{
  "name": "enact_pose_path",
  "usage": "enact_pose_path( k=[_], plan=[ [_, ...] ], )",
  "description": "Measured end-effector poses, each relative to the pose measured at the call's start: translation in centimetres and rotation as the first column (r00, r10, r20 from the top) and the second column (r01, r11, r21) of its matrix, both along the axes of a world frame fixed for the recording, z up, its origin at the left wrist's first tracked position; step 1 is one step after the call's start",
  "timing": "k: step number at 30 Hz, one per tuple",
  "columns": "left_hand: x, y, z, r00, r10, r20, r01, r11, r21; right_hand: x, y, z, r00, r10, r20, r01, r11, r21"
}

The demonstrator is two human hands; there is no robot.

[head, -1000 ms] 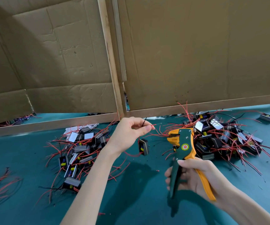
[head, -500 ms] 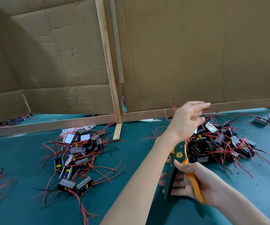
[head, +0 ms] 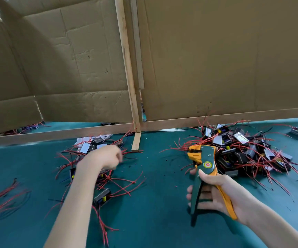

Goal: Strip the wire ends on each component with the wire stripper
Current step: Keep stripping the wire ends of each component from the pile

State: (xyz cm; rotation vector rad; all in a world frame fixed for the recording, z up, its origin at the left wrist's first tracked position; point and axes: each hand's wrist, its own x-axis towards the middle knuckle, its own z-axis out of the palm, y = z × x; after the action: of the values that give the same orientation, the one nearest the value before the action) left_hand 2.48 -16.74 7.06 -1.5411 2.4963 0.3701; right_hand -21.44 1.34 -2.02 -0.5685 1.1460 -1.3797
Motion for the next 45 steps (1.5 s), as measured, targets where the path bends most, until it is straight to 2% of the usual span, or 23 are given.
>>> enact_pose_path(
  k=[2, 6, 10, 14, 17, 20, 24, 26, 28, 32, 36, 38, 40, 42, 43, 45],
  plan=[
    [1.9, -1.3, -0.5, 0.992, 0.085, 0.088, -0.087, 0.996, 0.012, 0.1, 0.0, 0.0, 0.999, 0.0, -0.047, 0.0, 1.0, -0.005],
    [3.9, -3.0, -1.8, 0.988, 0.15, 0.046, -0.152, 0.987, 0.057, 0.2, 0.2, -0.1, 0.991, 0.018, -0.131, -0.018, 1.0, -0.001],
    [4.5, -3.9, -3.1, 0.977, 0.155, -0.146, -0.159, 0.987, -0.014, 0.0, 0.3, -0.1, 0.987, 0.026, -0.156, -0.025, 1.0, 0.003],
    [5.0, -4.0, -2.8, 0.923, 0.106, -0.371, -0.129, 0.991, -0.037, -0.1, 0.3, 0.0, 0.989, 0.015, -0.147, -0.015, 1.0, 0.001],
    [4.6, -3.6, -1.7, 0.763, 0.048, -0.645, -0.145, 0.985, -0.098, -0.1, 0.3, 0.0, 0.992, 0.014, -0.128, -0.015, 1.0, -0.003],
    [3.5, -2.8, -0.4, 0.507, -0.049, -0.861, -0.151, 0.978, -0.145, -0.1, 0.3, -0.1, 0.992, 0.019, -0.127, -0.019, 1.0, 0.0],
    [1.2, -1.2, 0.8, 0.143, -0.05, -0.989, -0.079, 0.995, -0.061, 0.0, 0.3, -0.1, 0.99, 0.023, -0.14, -0.022, 1.0, 0.008],
    [-0.4, -0.3, 0.7, 0.076, 0.01, -0.997, -0.002, 1.0, 0.01, 0.0, 0.3, -0.1, 0.988, 0.021, -0.156, -0.019, 1.0, 0.011],
    [-2.4, 0.3, -0.2, 0.092, 0.077, -0.993, 0.031, 0.996, 0.08, 0.0, 0.3, 0.0, 0.987, 0.015, -0.162, -0.013, 1.0, 0.01],
    [-6.3, 1.4, -3.8, 0.162, 0.202, -0.966, -0.077, 0.978, 0.192, -0.1, 0.3, 0.1, 0.989, 0.005, -0.15, -0.004, 1.0, 0.007],
    [-7.2, 1.1, -6.5, 0.172, 0.313, -0.934, -0.098, 0.949, 0.3, -0.2, 0.4, 0.3, 0.99, 0.001, -0.14, 0.0, 1.0, 0.007],
    [-6.8, 0.4, -6.8, 0.264, 0.32, -0.91, -0.086, 0.947, 0.308, -0.2, 0.3, 0.2, 0.991, -0.001, -0.131, 0.001, 1.0, 0.004],
    [-6.4, 0.1, -6.6, 0.394, 0.259, -0.882, -0.127, 0.966, 0.226, -0.2, 0.3, 0.2, 0.992, -0.004, -0.124, 0.004, 1.0, 0.004],
    [-6.0, 0.2, -6.0, 0.528, 0.095, -0.844, -0.13, 0.991, 0.031, -0.1, 0.2, 0.2, 0.993, -0.001, -0.121, 0.002, 1.0, 0.006],
    [-5.8, 0.3, -5.7, 0.582, 0.0, -0.813, -0.046, 0.998, -0.033, -0.1, 0.2, 0.2, 0.993, 0.001, -0.121, 0.0, 1.0, 0.007],
    [-5.8, 0.7, -5.5, 0.652, -0.165, -0.74, 0.206, 0.978, -0.036, -0.1, 0.2, 0.2, 0.993, 0.002, -0.119, -0.001, 1.0, 0.005]
  ],
)
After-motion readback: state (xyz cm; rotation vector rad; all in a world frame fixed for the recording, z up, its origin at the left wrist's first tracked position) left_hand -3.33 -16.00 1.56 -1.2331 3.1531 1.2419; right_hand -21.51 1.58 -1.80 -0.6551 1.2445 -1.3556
